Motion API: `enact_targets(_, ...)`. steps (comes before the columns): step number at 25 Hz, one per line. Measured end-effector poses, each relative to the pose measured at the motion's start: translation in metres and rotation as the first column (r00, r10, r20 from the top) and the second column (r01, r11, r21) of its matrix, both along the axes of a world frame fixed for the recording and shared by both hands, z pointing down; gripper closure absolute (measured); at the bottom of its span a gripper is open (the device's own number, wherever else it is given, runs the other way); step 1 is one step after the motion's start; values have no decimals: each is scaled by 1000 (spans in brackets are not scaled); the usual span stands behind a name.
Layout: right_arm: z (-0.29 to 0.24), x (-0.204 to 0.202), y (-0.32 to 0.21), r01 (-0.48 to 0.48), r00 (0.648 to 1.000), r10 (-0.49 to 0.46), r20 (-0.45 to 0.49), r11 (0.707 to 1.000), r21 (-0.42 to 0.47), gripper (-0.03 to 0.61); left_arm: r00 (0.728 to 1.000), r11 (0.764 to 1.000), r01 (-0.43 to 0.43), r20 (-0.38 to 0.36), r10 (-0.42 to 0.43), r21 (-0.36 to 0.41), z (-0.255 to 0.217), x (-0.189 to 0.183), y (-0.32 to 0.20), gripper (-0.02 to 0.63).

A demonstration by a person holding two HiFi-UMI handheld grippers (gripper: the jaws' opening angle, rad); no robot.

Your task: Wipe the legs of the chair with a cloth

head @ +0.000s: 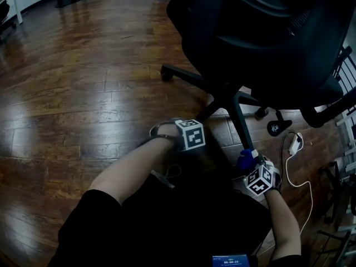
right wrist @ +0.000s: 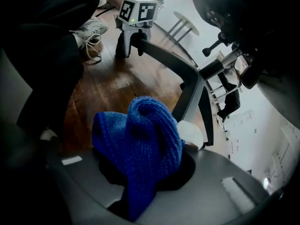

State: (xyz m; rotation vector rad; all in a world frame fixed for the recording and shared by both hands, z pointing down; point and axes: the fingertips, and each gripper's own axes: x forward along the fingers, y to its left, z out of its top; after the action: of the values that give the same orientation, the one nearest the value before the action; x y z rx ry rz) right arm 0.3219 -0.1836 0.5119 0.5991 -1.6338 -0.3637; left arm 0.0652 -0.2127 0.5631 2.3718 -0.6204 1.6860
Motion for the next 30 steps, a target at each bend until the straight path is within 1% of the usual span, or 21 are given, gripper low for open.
enact_targets(3, 1, 4, 1, -23, 1000, 23, -14, 1000, -9, 505, 1000, 1000, 2, 4, -2, -8, 1, 2, 0, 364)
enact_targets(6, -4, -10, -15, -4, 1000, 4, -15, 1000, 8, 505, 1000, 1000, -1, 12, 2, -17, 1, 2, 0, 364)
enact_targets(8, -10, -29, -36, 10, 1000, -11, 6, 999, 39, 505, 1000, 1000, -3, 6, 3, -28, 1, 2, 1, 364)
enact_targets(10, -21, -57, -68, 11, 999, -14, 40, 996, 87, 505, 1000, 999, -4, 16, 4, -37, 1, 1, 1, 364)
enact_targets(13, -40, -104, -123, 0, 996, -16, 89, 985, 175, 505, 999, 999, -9, 36, 11, -38, 1, 3, 2, 364)
enact_targets(15, -51, -132, -153, -6, 993, -20, 114, 975, 223, 505, 1000, 999, -11, 26, 12, -43, 2, 5, 3, 364)
enact_targets(18, -60, -156, -175, -19, 990, -18, 136, 966, 259, 505, 1000, 999, -12, 13, 13, -51, 1, 5, 2, 364)
enact_targets(21, -56, -152, -164, 4, 991, -38, 129, 966, 259, 505, 1000, 999, -14, 11, 14, -53, 2, 3, 3, 364)
enact_targets(23, -49, -137, -146, 6, 992, -35, 122, 974, 226, 505, 1000, 999, -12, 21, 13, -47, 3, 0, 3, 364)
enact_targets(26, -33, -96, -100, 2, 996, -16, 90, 989, 150, 505, 999, 999, -15, 30, 16, -37, 4, 1, 3, 364)
enact_targets(30, -9, -39, -35, 13, 1000, -15, 26, 999, 53, 505, 1000, 1000, -10, 25, 11, -29, 6, 0, 4, 364)
